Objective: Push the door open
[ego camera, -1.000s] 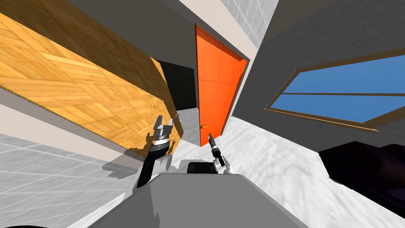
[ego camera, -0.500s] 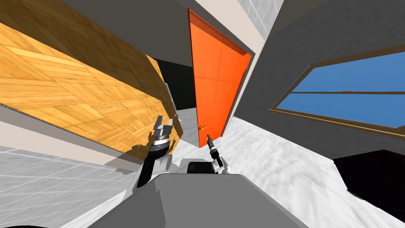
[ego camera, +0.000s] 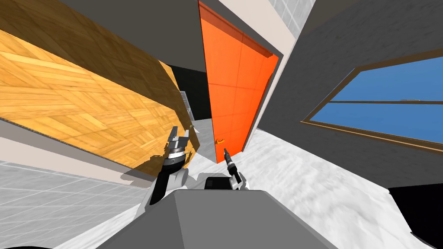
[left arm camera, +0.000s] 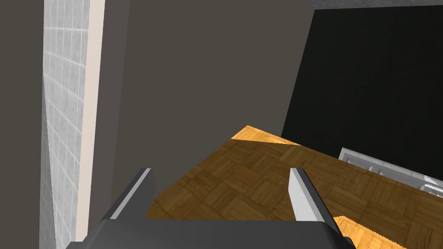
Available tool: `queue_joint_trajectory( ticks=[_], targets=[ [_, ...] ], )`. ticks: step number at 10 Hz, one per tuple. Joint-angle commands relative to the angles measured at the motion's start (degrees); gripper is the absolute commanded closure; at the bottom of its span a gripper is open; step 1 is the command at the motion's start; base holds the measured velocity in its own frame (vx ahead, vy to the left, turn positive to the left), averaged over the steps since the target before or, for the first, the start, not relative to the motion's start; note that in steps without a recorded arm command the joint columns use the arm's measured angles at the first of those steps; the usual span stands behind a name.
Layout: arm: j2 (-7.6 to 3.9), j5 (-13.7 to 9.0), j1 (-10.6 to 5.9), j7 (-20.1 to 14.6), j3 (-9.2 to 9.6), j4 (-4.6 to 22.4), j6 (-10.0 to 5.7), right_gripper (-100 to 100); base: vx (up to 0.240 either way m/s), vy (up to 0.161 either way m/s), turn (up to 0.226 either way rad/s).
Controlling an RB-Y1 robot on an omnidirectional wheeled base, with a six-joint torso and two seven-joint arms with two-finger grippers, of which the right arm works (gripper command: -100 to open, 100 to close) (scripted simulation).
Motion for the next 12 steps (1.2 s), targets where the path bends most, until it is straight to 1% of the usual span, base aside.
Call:
queue_joint_trajectory(
  ticks=[1, 2, 3, 4, 6, 7, 8, 10, 11, 12],
  targets=[
    [1.12, 0.22, -0.42, 0.21, 0.75, 1.67, 0.2, -100, 0.11, -0.123, 0.102],
    [0.5, 0.1, -0.31, 0.01, 0.43, 1.05, 0.02, -100, 0.055, -0.063, 0.031],
    [-1.32, 0.02, -0.47, -0.04, 0.3, 1.35, -0.03, -100, 0.098, 0.011, 0.025],
    [-2.08, -0.05, -0.55, -0.07, 0.18, 1.49, -0.09, -100, 0.156, 0.055, 0.04],
    [-2.77, -0.16, -0.7, -0.11, -0.03, 1.73, -0.19, -100, 0.163, 0.089, 0.012],
    [-2.81, -0.24, -0.81, -0.14, -0.17, 1.9, -0.26, -100, 0.205, 0.091, 0.037],
    [-2.55, -0.32, -0.91, -0.17, -0.32, 2.07, -0.33, -100, 0.19, 0.072, 0.029],
    [-1.2, -0.45, -1.08, -0.22, -0.57, 2.35, -0.44, -100, 0.178, 0.063, 0.026],
    [-0.05, -0.52, -1.17, -0.24, -0.69, 2.49, -0.5, -100, 0.16, 0.073, 0.018],
    [-0.64, -0.49, -1.26, -0.21, -0.65, 2.6, -0.55, -100, 0.065, 0.028, 0.002]
  ],
)
